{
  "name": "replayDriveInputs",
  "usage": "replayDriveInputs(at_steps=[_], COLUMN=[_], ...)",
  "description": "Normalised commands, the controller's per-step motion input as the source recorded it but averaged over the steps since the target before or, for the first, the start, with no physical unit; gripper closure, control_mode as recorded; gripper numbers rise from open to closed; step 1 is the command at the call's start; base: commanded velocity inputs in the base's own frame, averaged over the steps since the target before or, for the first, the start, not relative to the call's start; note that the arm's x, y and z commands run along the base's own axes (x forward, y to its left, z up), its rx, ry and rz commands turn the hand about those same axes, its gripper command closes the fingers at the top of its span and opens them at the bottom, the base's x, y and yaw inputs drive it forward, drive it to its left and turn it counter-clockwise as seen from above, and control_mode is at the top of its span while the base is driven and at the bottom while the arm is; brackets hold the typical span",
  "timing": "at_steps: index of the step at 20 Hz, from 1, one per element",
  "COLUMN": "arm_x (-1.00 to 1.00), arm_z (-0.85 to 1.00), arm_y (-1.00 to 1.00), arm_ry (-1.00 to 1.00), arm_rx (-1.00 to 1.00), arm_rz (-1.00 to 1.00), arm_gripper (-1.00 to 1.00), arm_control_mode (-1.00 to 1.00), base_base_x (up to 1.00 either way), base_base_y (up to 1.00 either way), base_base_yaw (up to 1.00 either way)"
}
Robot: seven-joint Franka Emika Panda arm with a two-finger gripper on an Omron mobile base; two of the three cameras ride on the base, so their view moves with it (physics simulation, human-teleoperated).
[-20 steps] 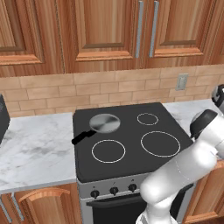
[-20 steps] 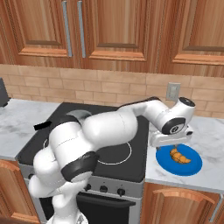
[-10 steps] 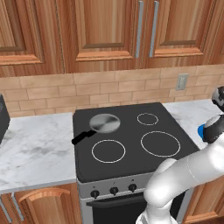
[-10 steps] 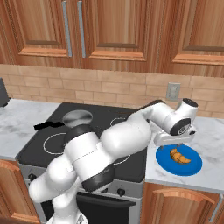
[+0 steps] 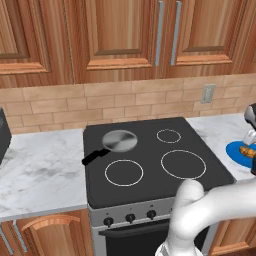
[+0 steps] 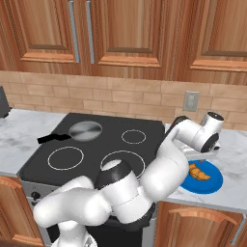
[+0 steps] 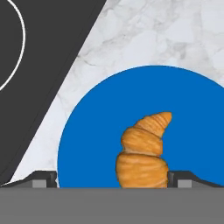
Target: Pick the croissant and place it on the pan. Then turn on the stove to warm the croissant.
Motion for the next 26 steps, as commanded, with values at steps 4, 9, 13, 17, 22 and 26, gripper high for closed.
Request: replayDriveInputs(at_steps=[4, 9, 13, 17, 22, 26], arm_x=[0.12, 0.04, 0.04, 0.07, 0.02, 0.0], arm_z=[-0.36, -0.41, -0.39, -0.41, -0.55, -0.39], arm_y=[-0.08, -0.14, -0.18, -0.09, 0.0, 0.0], arm_ry=[0.0, 0.0, 0.0, 0.0, 0.0, -0.01], arm_rx=[0.0, 0.0, 0.0, 0.0, 0.0, 0.0], arm_rz=[0.0, 0.0, 0.0, 0.01, 0.03, 0.02], arm_gripper=[-1.0, -1.0, -1.0, -1.0, 1.0, 1.0], arm_control_mode=[-1.0, -1.0, -1.0, -1.0, -1.0, -1.0], base_base_x=[0.0, 0.0, 0.0, 0.0, 0.0, 0.0], base_base_y=[0.0, 0.0, 0.0, 0.0, 0.0, 0.0], base_base_yaw=[0.0, 0.0, 0.0, 0.0, 0.0, 0.0])
